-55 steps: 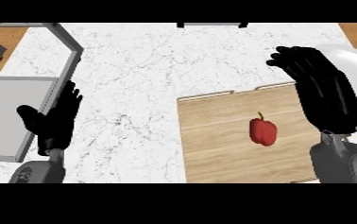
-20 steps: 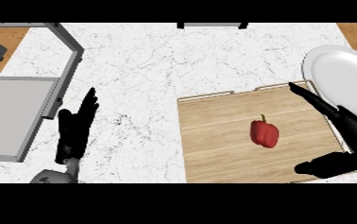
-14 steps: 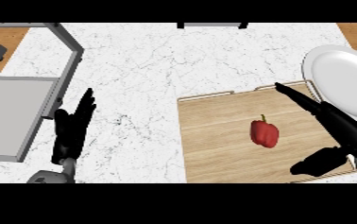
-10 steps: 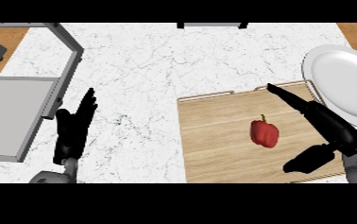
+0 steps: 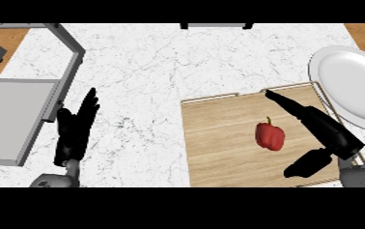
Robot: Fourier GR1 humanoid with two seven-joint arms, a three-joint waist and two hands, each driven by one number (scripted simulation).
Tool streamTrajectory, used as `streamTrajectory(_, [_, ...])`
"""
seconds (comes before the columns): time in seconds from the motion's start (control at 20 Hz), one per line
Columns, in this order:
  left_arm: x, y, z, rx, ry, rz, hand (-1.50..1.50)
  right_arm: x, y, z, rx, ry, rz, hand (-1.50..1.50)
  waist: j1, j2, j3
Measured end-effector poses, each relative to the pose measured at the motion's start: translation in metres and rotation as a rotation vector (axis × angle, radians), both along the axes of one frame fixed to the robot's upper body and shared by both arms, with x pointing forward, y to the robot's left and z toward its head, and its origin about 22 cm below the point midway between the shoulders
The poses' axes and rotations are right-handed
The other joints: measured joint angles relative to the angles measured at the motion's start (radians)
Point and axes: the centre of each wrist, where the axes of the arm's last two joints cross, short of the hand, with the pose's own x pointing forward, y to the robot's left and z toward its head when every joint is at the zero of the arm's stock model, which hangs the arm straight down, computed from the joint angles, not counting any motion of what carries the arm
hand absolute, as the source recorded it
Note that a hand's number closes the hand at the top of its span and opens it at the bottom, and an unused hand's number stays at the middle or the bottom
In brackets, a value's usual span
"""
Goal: Pick the bell pepper from the tray and place it in the plate
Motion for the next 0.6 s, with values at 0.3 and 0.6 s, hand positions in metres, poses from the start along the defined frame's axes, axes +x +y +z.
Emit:
streamTrajectory(0.3, [0.004, -0.001, -0.01, 0.007, -0.002, -0.002, 0.0, 0.01, 0.014, -0.01, 0.002, 0.018, -0.003, -1.5, 0.0, 0.0, 0.0])
streamTrajectory(0.6, [0.0, -0.002, -0.004, 0.0, 0.002, -0.007, 0.0, 0.012, 0.018, -0.021, -0.016, 0.026, 0.01, 1.5, 0.001, 0.0, 0.0])
